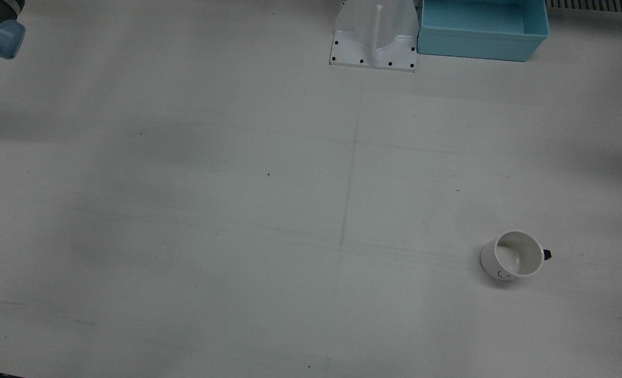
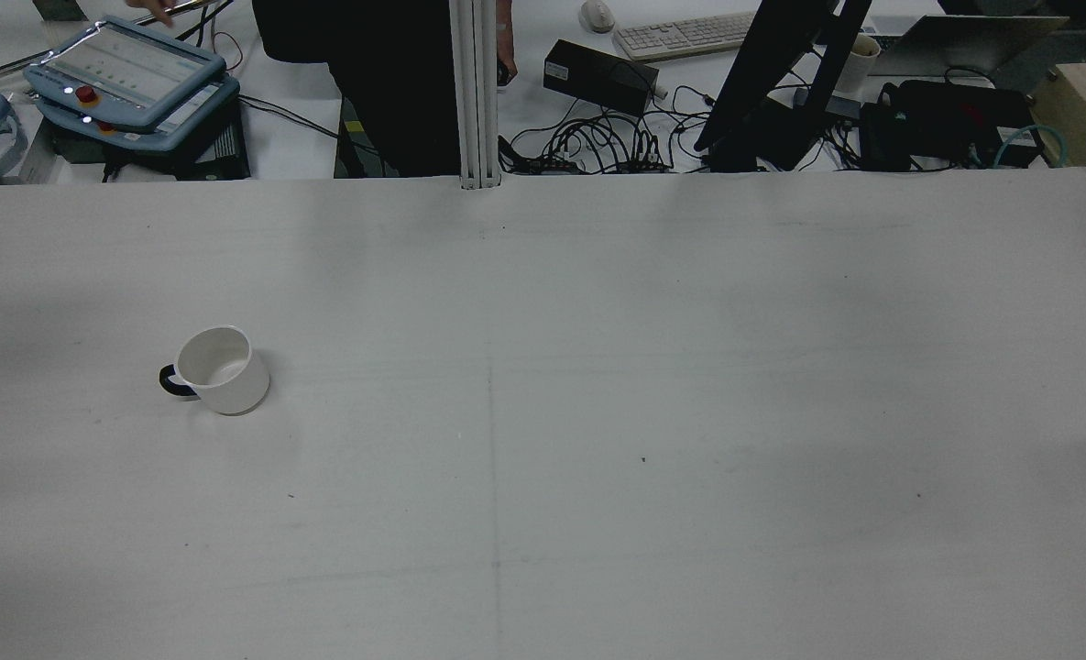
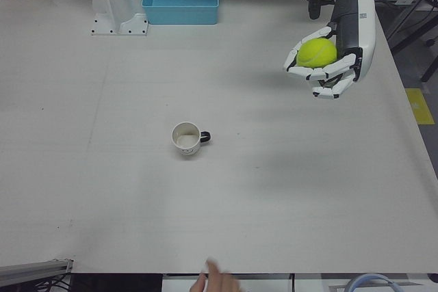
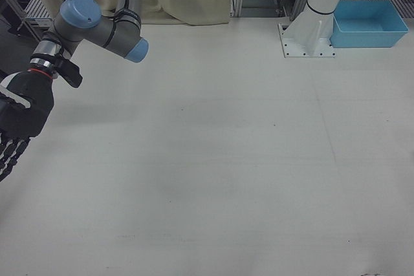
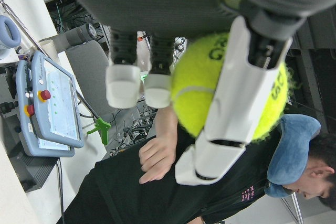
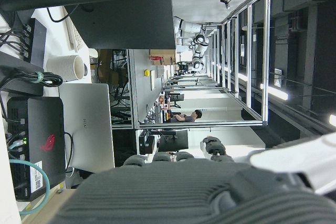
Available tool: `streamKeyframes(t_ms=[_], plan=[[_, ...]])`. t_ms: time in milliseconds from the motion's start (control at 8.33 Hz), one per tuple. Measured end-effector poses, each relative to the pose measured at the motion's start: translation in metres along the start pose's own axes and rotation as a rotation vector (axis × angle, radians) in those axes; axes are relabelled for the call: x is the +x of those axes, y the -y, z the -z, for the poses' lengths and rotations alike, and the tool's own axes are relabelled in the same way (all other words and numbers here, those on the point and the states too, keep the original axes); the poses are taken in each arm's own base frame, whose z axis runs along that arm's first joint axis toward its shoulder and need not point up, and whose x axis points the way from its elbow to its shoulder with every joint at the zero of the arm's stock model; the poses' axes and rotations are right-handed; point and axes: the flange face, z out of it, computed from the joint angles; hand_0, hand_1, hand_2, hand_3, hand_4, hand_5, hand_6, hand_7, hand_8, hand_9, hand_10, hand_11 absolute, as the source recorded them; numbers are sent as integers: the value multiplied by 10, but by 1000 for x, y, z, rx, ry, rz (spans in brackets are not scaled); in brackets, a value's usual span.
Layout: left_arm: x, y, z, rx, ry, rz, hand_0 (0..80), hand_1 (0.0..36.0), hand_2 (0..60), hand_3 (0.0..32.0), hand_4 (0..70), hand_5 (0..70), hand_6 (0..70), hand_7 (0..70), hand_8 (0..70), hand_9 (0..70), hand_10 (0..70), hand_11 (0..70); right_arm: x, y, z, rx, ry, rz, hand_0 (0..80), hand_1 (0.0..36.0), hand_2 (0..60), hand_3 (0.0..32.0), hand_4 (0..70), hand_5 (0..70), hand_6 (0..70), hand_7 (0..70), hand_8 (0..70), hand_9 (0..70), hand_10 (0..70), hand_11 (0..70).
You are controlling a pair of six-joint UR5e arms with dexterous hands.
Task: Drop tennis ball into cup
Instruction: 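Carry the tennis ball in the left hand toward the white mug, then open the left hand fingers above the mug to release the ball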
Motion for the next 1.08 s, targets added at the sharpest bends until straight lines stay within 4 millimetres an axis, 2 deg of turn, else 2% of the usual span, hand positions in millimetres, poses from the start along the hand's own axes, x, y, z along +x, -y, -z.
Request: streamKeyframes(t_ms=[120,240,360,480,720,840,1080], plan=[[-1,-2,-1,-1,3,0,800,360,532,0,700,197,309,700,545,700,440,643,0,0,0,0,0,0,0,0,0,0,0,0,0,0,0,0,0,0],[-13,-12,-9,-24,30,1,800,360,503,0,665,188,284,700,519,700,343,513,0,0,0,0,0,0,0,0,0,0,0,0,0,0,0,0,0,0],[-37,-32,-21,-63,79,5,800,360,479,0,651,185,277,700,513,700,308,469,0,0,0,0,0,0,0,0,0,0,0,0,0,0,0,0,0,0],[-58,-56,-34,-104,123,10,800,360,478,0,646,185,277,700,512,700,302,462,0,0,0,0,0,0,0,0,0,0,0,0,0,0,0,0,0,0],[-100,-115,-62,-171,203,20,800,360,431,0,607,186,270,700,505,700,299,458,0,0,0,0,0,0,0,0,0,0,0,0,0,0,0,0,0,0],[-125,-135,-68,-187,229,28,800,360,434,0,598,185,267,700,500,700,295,454,0,0,0,0,0,0,0,0,0,0,0,0,0,0,0,0,0,0],[-165,-155,-69,-199,264,40,800,360,425,0,589,185,263,700,492,700,293,450,0,0,0,1,0,0,0,0,0,0,0,0,0,0,0,0,0,0]])
